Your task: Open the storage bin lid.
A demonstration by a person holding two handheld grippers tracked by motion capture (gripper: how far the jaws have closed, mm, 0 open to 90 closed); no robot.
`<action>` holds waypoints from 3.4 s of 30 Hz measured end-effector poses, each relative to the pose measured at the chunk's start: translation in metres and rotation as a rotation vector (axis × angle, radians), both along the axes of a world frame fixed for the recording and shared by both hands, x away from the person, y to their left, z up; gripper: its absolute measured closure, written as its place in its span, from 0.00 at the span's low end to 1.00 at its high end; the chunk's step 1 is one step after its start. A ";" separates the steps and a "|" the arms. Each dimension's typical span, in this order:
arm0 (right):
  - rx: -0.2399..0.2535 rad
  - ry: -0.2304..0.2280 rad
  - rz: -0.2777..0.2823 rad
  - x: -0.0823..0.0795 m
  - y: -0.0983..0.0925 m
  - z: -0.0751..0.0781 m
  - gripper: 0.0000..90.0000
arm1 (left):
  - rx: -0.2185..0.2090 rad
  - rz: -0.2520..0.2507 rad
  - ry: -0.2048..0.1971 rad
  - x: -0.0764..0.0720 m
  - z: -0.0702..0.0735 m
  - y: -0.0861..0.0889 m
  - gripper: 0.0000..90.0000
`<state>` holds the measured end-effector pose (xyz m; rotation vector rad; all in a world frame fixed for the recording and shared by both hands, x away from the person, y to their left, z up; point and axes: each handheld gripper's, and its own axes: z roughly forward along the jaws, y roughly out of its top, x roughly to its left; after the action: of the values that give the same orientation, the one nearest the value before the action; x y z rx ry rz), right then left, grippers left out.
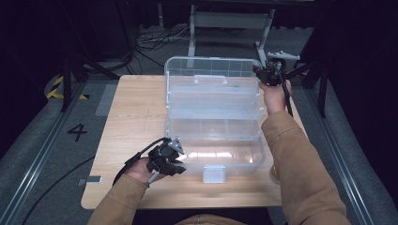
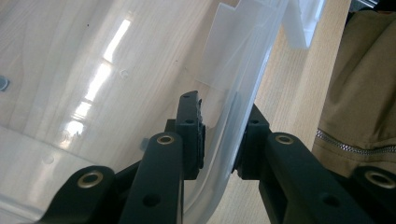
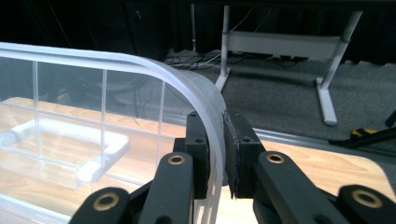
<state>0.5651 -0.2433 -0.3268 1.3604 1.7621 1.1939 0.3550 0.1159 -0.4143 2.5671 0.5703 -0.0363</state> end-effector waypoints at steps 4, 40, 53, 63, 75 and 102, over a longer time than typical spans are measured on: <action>0.003 0.010 0.006 0.005 -0.002 -0.003 0.91 | 0.000 -0.001 0.001 0.000 0.000 0.000 0.84; -0.005 0.066 0.062 0.039 -0.007 -0.034 0.91 | -0.002 -0.020 -0.002 0.001 0.000 0.001 0.84; -0.001 0.101 0.079 0.047 -0.008 -0.044 0.91 | -0.002 -0.019 0.002 0.001 0.001 0.001 0.84; 0.001 0.136 0.078 0.053 -0.008 -0.053 0.91 | -0.005 -0.017 0.003 0.001 0.000 0.001 0.84; 0.010 0.170 0.083 0.057 -0.010 -0.060 0.91 | 0.000 -0.013 0.008 0.001 0.001 0.001 0.84; 0.036 0.258 0.095 0.066 -0.013 -0.076 0.90 | -0.002 -0.010 0.008 0.001 0.001 0.001 0.84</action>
<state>0.6315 -0.2565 -0.4026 1.5234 2.0116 1.1463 0.3561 0.1169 -0.4137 2.5689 0.5601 -0.0505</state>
